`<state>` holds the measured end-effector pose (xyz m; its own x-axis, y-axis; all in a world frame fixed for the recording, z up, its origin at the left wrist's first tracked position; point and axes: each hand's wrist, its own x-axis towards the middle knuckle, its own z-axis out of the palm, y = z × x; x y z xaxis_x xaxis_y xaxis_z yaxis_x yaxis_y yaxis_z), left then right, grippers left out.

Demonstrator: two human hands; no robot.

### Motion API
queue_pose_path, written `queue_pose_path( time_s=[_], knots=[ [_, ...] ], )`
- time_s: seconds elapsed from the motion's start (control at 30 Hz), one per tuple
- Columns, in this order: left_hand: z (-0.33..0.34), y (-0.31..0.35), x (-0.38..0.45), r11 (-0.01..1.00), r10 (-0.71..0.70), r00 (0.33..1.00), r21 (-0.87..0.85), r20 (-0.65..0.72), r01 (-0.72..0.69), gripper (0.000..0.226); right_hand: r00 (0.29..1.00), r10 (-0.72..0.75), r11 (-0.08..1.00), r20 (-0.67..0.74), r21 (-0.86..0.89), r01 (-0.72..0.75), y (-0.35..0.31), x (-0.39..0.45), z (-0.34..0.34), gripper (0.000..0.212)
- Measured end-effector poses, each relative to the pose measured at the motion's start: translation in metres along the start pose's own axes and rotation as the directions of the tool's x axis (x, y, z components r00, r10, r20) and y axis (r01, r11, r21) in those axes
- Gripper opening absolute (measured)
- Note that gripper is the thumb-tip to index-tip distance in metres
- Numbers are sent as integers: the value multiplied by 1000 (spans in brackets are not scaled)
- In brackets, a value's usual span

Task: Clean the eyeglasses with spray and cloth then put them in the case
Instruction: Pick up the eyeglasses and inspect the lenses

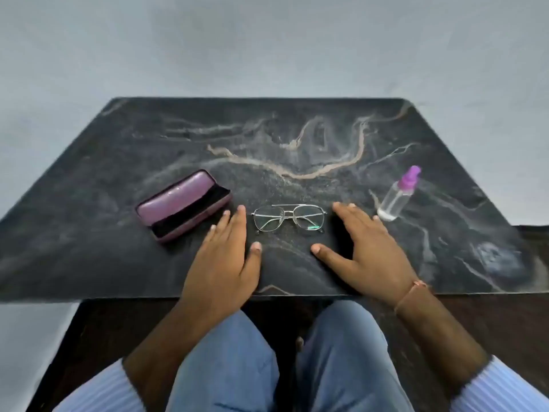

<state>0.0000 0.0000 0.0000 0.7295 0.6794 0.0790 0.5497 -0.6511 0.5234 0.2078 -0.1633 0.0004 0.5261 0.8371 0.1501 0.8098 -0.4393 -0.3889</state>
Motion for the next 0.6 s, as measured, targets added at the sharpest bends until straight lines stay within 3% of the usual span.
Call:
queue_pose_path(
  time_s=[0.13, 0.3, 0.4, 0.6],
  knots=[
    [-3, -7, 8, 999, 10, 999, -35, 42, -9, 60, 998, 21, 997, -65, 77, -16, -9, 5, -3, 94],
    [1, -14, 23, 998, 53, 998, -40, -21, -54, 58, 987, 50, 991, -151, 132, -30, -14, 18, 0, 67],
    [2, -16, 28, 995, 71, 997, -67, -34, -73, 57, 980, 55, 989, -191, 144, -27, -13, 21, 2, 61],
    [-4, -13, 35, 935, 46, 989, -343, -140, -92, 56, 961, 55, 976, -272, 219, 6, -16, 19, -1, 51]
  ],
)
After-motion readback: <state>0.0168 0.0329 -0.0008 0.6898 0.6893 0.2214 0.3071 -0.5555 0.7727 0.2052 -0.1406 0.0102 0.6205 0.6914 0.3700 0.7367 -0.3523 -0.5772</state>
